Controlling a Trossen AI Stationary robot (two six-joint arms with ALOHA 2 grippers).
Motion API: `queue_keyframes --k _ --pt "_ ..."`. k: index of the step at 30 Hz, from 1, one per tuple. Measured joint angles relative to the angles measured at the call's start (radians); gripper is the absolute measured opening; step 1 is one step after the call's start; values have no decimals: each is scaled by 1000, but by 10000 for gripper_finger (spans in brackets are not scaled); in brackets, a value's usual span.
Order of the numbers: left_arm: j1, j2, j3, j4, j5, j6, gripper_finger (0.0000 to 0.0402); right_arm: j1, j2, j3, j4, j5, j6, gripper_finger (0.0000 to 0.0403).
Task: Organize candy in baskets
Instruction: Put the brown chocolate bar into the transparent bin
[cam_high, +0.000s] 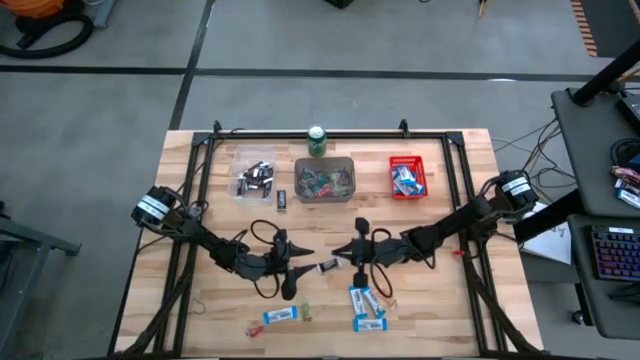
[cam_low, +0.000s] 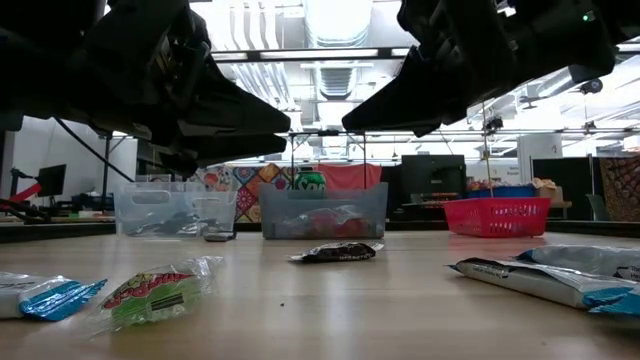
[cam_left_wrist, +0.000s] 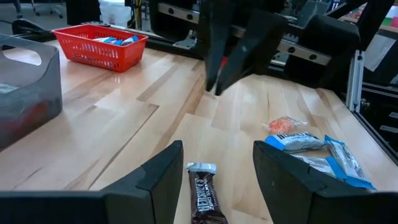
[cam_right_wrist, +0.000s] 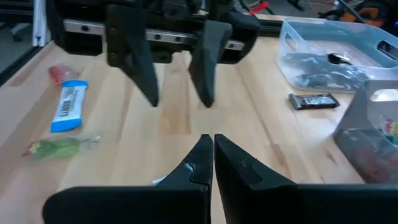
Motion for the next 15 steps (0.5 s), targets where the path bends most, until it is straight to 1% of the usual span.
queue_keyframes --k 10,15 --pt "1 0 0 -6 -1 0 178 -2 15 0 -14 2 22 9" --pt "1 2 0 -17 -1 -8 178 -12 12 0 -91 3 31 9"
